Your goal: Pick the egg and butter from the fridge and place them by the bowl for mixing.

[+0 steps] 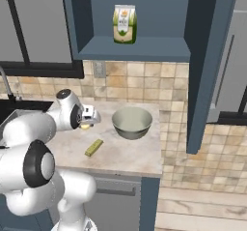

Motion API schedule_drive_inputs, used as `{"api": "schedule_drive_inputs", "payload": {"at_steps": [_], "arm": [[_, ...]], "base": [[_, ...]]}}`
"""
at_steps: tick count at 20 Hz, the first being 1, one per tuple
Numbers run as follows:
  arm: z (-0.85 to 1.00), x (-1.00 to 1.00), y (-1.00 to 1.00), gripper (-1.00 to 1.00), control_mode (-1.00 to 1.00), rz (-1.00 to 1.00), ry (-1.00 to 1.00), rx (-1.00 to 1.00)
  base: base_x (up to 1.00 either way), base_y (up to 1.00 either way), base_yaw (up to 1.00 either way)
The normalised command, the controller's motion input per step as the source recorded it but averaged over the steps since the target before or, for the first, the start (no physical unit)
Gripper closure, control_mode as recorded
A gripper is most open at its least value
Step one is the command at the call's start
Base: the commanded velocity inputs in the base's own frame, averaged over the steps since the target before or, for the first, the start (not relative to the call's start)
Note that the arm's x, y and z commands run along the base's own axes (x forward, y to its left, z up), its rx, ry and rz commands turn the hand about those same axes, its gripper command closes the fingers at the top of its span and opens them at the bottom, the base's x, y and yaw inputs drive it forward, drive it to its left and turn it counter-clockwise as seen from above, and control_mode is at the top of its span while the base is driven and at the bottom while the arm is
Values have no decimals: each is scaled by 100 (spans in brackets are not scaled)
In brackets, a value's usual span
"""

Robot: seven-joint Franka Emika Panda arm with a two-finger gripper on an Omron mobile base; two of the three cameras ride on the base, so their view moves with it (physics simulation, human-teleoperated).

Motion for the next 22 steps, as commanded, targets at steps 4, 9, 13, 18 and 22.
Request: {"api": "schedule_drive_inputs", "payload": {"at_steps": [4, 9, 13, 18, 22], "arm": [[-51, 37, -12, 100, -100, 0, 0, -6], [-24, 41, -13, 100, -100, 0, 0, -2], [-21, 40, -4, -100, -100, 0, 0, -3], [-8, 12, 0, -100, -100, 0, 0, -2], [2, 4, 0, -100, -100, -1, 2, 0]], "base": [[0, 0, 0], [0, 0, 0], [0, 0, 0], [0, 0, 0], [0, 0, 0]]}}
